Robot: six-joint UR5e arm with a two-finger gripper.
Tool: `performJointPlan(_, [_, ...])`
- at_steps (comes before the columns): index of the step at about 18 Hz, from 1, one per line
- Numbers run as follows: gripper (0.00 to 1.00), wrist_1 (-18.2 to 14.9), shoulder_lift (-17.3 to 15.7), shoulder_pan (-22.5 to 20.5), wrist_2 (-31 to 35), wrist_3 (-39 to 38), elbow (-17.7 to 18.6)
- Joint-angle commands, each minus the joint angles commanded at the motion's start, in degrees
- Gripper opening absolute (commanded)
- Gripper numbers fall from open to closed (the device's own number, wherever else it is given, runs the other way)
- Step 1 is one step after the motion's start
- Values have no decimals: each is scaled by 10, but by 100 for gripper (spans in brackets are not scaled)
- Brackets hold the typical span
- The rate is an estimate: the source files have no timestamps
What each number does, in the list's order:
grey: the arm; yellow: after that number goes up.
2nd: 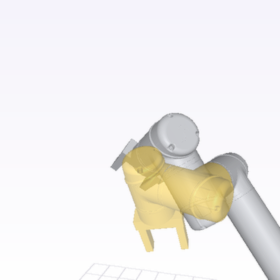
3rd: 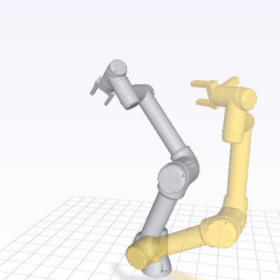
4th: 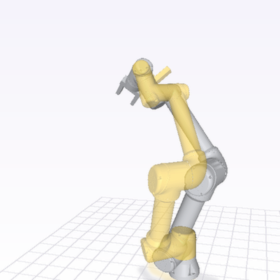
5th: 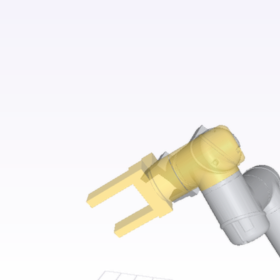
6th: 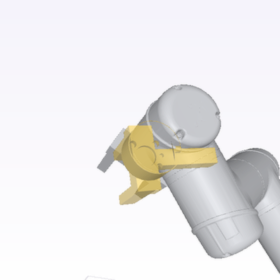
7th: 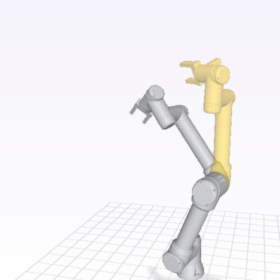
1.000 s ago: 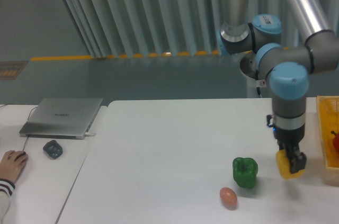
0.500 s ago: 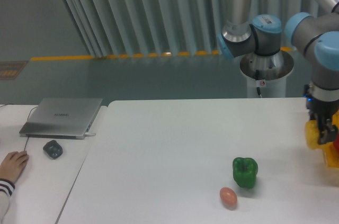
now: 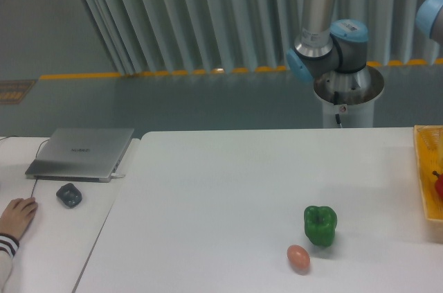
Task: Place the yellow pepper in a basket
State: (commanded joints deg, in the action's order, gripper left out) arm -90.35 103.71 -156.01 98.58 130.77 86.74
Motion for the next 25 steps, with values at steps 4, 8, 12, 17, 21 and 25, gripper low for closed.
performJointPlan(4, [43, 4, 0, -2, 23, 5, 12])
performJointPlan(8, [100, 4, 0, -5, 21, 13, 14])
performJointPlan(12, [100, 11, 0, -1, 17, 10, 7])
performJointPlan(17, [100, 23, -2, -1, -90, -28, 1])
performJointPlan(21, [100, 49, -6, 32, -111, -120, 1])
performJointPlan(25, [100, 122, -4, 86, -130, -254, -2])
